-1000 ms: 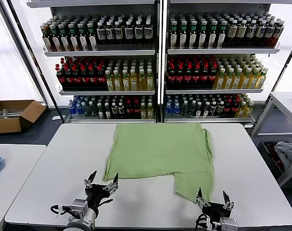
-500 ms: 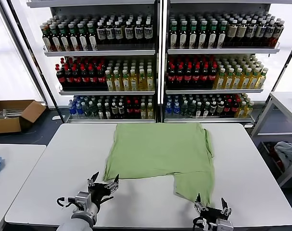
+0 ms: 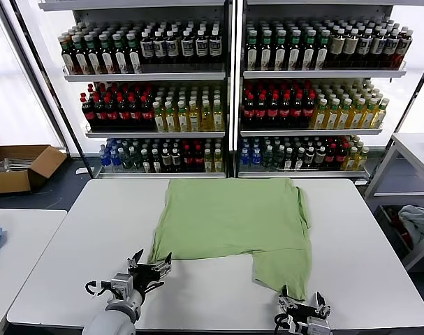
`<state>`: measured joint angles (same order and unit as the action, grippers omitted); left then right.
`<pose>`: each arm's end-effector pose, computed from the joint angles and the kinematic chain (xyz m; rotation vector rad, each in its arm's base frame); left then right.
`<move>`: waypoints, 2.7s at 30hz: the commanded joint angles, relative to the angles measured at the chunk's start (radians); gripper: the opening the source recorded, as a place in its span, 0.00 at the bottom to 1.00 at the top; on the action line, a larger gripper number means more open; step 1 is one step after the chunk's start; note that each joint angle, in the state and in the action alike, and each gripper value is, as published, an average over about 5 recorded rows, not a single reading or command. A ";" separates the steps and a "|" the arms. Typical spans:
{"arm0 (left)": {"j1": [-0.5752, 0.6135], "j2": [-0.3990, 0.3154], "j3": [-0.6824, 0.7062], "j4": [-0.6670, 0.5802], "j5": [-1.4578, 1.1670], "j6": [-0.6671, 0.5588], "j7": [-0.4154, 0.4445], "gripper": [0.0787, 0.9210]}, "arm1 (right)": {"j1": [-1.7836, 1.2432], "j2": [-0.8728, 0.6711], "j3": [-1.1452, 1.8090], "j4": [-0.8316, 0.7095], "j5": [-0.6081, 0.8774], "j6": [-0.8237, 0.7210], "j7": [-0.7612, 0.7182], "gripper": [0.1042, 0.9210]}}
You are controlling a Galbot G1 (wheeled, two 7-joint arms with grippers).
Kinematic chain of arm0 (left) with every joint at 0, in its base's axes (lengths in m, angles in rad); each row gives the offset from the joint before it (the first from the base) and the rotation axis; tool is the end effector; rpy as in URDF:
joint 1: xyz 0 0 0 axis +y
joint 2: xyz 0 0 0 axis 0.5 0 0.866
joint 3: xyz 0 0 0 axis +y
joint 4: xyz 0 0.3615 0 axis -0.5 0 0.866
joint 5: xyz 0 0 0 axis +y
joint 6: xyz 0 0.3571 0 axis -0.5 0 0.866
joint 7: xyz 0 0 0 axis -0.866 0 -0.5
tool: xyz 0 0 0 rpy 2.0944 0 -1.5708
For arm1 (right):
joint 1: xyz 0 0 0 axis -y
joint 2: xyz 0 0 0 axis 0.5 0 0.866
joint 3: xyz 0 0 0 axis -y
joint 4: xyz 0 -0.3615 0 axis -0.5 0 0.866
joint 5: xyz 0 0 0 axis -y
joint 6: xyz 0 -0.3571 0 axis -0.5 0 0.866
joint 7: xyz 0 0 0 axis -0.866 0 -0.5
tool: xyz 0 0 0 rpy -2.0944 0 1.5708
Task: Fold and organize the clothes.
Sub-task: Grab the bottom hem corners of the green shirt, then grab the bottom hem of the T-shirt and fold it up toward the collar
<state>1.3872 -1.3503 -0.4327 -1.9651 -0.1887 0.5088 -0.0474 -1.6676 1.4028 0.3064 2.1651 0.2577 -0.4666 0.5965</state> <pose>0.2344 0.0199 -0.3220 -0.1633 -2.6582 -0.0529 0.1363 0.0358 -0.3062 -0.3452 -2.5522 -0.0127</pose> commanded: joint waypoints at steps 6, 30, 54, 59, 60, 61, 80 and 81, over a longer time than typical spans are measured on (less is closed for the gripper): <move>0.005 -0.004 0.006 0.030 -0.004 0.003 -0.001 0.84 | -0.002 -0.002 -0.008 -0.023 0.009 0.002 0.000 0.80; 0.039 -0.016 0.004 0.016 0.002 -0.011 0.002 0.05 | -0.017 -0.035 -0.004 -0.017 0.013 0.069 -0.022 0.00; -0.063 -0.029 0.000 0.004 -0.044 -0.249 -0.020 0.01 | 0.196 -0.034 0.071 0.081 -0.008 0.121 -0.138 0.00; -0.111 -0.015 0.004 0.044 -0.074 -0.253 -0.021 0.01 | 0.331 -0.047 0.069 0.019 -0.007 0.092 -0.119 0.00; -0.122 -0.012 0.005 0.054 -0.078 -0.253 -0.022 0.01 | 0.358 -0.051 0.067 0.002 -0.006 0.090 -0.118 0.00; -0.135 -0.010 0.006 0.065 -0.082 -0.253 -0.023 0.01 | 0.385 -0.055 0.065 -0.018 -0.005 0.088 -0.118 0.00; -0.388 -0.013 0.057 0.367 -0.124 -0.250 -0.037 0.01 | 0.762 -0.108 0.001 -0.402 0.062 0.046 -0.170 0.00; -0.400 -0.013 0.061 0.384 -0.124 -0.250 -0.037 0.01 | 0.773 -0.107 -0.002 -0.418 0.065 0.041 -0.171 0.00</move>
<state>1.1320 -1.3643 -0.3871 -1.7599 -0.2995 0.2671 -0.0857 -1.0502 1.3077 0.3180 1.8957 0.3074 -0.4146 0.4348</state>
